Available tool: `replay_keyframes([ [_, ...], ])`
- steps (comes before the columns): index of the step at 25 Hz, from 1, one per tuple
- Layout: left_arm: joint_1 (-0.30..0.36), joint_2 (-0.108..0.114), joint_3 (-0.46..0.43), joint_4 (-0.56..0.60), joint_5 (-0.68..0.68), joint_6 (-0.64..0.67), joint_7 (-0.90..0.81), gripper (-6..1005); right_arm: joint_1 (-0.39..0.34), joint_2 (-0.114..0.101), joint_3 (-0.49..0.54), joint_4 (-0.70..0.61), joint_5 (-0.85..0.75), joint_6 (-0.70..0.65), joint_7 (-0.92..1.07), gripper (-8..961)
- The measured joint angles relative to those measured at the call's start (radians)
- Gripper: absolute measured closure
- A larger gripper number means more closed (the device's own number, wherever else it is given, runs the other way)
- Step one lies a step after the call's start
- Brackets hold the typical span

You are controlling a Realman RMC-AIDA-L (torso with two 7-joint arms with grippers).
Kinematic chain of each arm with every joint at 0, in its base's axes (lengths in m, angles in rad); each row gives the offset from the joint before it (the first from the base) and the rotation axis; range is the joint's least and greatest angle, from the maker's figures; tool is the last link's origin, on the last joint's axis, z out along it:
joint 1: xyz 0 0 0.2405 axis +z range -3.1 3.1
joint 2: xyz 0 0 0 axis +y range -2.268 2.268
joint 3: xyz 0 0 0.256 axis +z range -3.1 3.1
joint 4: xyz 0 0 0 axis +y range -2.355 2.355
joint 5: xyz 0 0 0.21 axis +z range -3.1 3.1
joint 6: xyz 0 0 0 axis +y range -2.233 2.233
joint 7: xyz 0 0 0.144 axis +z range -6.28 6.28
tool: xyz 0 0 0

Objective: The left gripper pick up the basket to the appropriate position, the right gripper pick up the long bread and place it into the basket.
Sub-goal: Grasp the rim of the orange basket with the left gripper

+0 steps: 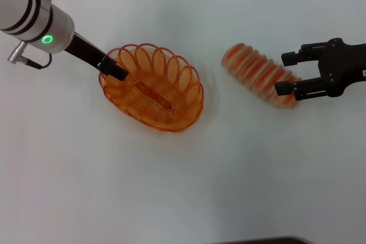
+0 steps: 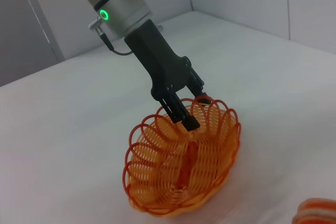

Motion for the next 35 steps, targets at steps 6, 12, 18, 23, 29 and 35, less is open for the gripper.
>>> replay_keyframes([
  [6,-0.001,-0.002,0.002,-0.001,-0.005,-0.004,0.0,299,0.004,0.0,0.0,-0.001,0.0,-0.001,0.0,157],
  [12,-0.003,-0.001,-0.001,0.003,-0.008,-0.004,-0.021,541,0.004,-0.001,0.002,-0.001,0.0,-0.003,0.0,157],
  [18,-0.011,-0.001,0.002,0.008,-0.004,0.014,-0.032,765,0.004,-0.001,0.003,-0.001,0.0,-0.006,0.001,157],
  [23,-0.014,0.002,0.002,0.007,-0.003,0.031,-0.054,865,0.004,-0.003,0.001,-0.002,0.0,-0.006,0.009,157],
  [29,-0.02,0.011,-0.007,0.013,-0.002,0.048,-0.104,872,0.004,-0.005,0.005,-0.003,0.0,-0.006,0.009,157],
  [35,-0.032,0.026,-0.02,0.032,-0.007,0.111,-0.165,885,0.004,-0.006,0.01,-0.002,0.006,-0.012,0.011,157],
])
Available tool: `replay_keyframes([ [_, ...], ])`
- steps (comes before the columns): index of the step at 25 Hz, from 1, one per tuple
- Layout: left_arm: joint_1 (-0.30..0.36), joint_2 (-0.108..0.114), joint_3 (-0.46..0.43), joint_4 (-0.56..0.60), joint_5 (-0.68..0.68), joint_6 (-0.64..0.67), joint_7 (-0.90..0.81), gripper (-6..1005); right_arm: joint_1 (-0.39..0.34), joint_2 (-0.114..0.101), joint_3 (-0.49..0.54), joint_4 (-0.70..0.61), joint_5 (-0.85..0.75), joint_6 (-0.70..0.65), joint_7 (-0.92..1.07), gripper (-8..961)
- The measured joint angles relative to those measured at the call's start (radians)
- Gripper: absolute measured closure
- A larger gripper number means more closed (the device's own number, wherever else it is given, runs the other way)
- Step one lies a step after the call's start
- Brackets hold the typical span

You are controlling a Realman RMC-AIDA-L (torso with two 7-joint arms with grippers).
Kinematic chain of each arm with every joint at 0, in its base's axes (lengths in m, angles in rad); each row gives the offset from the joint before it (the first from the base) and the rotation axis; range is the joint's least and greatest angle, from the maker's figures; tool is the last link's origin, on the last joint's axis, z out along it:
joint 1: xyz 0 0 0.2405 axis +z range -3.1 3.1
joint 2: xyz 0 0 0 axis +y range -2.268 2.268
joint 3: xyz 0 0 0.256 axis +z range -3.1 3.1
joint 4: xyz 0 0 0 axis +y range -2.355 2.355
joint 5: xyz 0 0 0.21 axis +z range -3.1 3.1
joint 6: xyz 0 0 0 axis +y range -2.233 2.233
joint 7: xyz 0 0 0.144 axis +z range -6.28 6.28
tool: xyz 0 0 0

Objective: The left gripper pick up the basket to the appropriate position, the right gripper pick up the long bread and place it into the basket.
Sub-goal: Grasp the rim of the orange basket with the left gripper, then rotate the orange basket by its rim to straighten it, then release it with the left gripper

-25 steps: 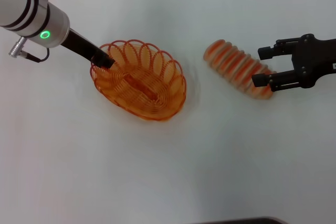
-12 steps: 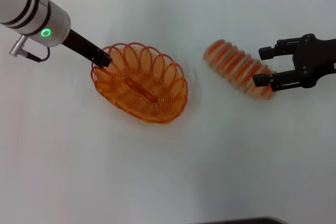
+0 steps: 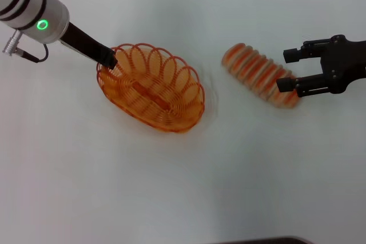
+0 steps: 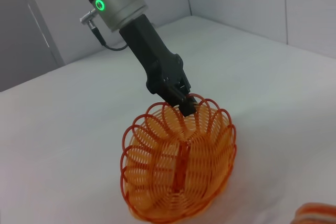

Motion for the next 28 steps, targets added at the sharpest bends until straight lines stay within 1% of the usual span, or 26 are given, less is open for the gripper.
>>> replay_keyframes([
  [3,-0.003,0.001,-0.032,0.017,0.0,0.035,-0.023,889,0.001,0.0,0.002,0.0,0.001,0.0,0.001,157],
  [4,-0.003,0.002,-0.068,0.026,-0.001,0.062,-0.04,890,0.002,0.0,0.003,0.0,0.001,0.002,0.001,157],
  [5,-0.003,0.003,-0.081,0.028,-0.001,0.073,-0.048,893,0.002,0.0,0.003,0.0,0.001,0.003,0.001,157],
  [7,-0.003,0.004,-0.094,0.028,-0.002,0.081,-0.053,898,0.003,0.0,0.004,0.0,0.002,0.004,0.001,157],
  [16,-0.007,0.018,-0.276,0.031,-0.01,0.179,-0.066,909,0.012,-0.003,0.012,0.0,0.002,0.011,0.001,156],
  [18,-0.001,0.018,-0.294,0.037,-0.02,0.191,-0.07,910,0.015,-0.004,0.025,0.0,0.002,0.012,0.001,156],
  [20,0.014,0.013,-0.303,0.058,-0.03,0.199,-0.079,911,0.018,-0.004,0.039,0.0,0.002,0.012,0.001,156],
  [24,0.059,-0.015,-0.304,0.111,-0.031,0.198,-0.108,911,0.022,-0.004,0.068,0.0,0.002,0.019,0.001,156],
  [28,0.098,-0.027,-0.305,0.123,-0.051,0.188,-0.118,912,0.025,-0.004,0.098,0.0,0.004,0.033,0.004,156],
])
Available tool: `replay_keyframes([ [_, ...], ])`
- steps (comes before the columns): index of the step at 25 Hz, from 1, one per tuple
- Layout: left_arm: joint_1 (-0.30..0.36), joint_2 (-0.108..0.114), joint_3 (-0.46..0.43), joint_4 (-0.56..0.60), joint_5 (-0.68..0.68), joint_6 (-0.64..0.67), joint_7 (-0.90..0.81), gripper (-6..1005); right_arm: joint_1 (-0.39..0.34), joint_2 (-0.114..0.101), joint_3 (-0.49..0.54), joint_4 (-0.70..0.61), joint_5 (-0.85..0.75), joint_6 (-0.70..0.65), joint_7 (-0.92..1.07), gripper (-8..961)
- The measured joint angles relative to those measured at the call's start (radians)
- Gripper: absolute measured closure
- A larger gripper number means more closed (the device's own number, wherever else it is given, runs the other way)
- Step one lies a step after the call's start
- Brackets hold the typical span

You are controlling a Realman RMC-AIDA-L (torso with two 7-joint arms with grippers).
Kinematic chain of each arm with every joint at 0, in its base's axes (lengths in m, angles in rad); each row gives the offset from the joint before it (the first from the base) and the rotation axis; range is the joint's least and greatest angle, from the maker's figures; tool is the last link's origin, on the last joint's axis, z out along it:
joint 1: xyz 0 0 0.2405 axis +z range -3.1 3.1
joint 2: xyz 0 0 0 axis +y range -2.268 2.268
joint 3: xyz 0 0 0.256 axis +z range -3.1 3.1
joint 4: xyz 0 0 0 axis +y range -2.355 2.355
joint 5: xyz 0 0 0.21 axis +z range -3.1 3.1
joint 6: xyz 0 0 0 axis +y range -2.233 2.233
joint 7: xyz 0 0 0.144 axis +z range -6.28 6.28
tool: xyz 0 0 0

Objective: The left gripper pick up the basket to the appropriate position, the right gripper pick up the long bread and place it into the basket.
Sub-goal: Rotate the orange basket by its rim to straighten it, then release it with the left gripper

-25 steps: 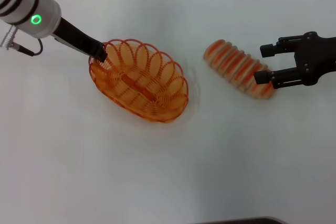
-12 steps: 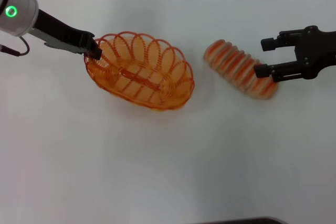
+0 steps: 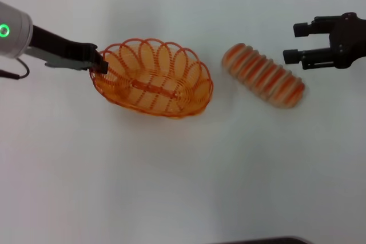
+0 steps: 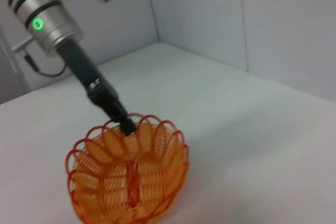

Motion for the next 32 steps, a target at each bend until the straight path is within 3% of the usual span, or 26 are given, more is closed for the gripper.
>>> replay_keyframes([
  [5,0.068,-0.002,0.002,0.006,-0.092,-0.017,-0.004,912,0.001,0.0,0.031,0.0,0.003,0.011,0.006,156],
  [15,0.137,-0.009,0.02,0.0,-0.162,-0.084,-0.021,912,0.003,0.003,0.03,0.0,0.012,0.032,0.006,156],
  [24,0.187,-0.012,0.12,-0.019,-0.237,-0.191,-0.041,901,0.005,0.005,0.026,0.002,0.026,0.048,0.003,156],
  [32,0.196,-0.011,0.153,-0.031,-0.245,-0.244,-0.046,890,0.007,0.01,0.022,0.002,0.026,0.067,0.003,156],
])
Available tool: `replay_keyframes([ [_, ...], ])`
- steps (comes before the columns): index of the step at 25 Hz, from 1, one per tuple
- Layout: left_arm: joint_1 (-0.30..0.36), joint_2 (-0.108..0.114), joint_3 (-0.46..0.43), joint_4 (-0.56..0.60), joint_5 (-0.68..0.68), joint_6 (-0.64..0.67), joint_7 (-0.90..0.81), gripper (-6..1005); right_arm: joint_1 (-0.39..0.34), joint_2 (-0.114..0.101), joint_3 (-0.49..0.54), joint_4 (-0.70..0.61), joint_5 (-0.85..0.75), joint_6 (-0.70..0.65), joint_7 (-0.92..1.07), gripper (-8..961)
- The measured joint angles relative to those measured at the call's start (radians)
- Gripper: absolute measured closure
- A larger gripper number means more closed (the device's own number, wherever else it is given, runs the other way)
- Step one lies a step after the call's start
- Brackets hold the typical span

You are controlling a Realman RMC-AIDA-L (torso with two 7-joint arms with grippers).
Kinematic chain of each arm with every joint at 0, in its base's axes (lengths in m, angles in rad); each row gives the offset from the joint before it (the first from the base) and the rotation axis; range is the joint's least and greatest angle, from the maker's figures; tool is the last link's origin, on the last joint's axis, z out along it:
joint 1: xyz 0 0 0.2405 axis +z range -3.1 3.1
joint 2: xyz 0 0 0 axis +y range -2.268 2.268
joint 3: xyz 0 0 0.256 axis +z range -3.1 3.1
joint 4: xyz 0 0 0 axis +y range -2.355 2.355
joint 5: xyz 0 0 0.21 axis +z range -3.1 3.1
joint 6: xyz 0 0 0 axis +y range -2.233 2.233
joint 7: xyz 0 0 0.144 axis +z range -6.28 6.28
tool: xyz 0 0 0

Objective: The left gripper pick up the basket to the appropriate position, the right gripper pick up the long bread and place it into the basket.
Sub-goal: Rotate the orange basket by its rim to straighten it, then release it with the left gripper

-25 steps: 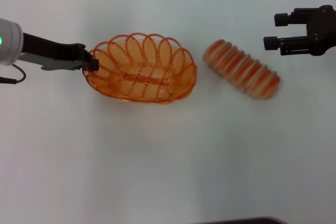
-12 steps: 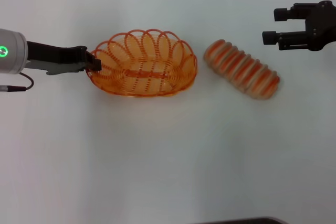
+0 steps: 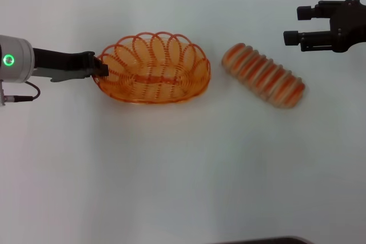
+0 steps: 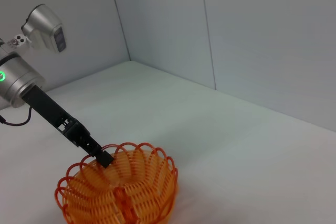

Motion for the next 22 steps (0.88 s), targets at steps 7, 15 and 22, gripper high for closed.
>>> replay_keyframes([
  [7,0.005,0.001,0.007,0.0,0.0,-0.026,-0.006,881,0.005,0.001,-0.005,0.0,0.0,0.007,0.003,156],
  [15,0.011,0.002,0.015,-0.001,0.0,-0.047,-0.013,871,0.013,0.003,-0.013,0.002,0.0,0.017,0.004,155],
  [22,0.008,0.003,0.017,-0.009,0.001,-0.049,-0.025,862,0.018,0.002,-0.02,0.003,0.0,0.019,0.004,155],
])
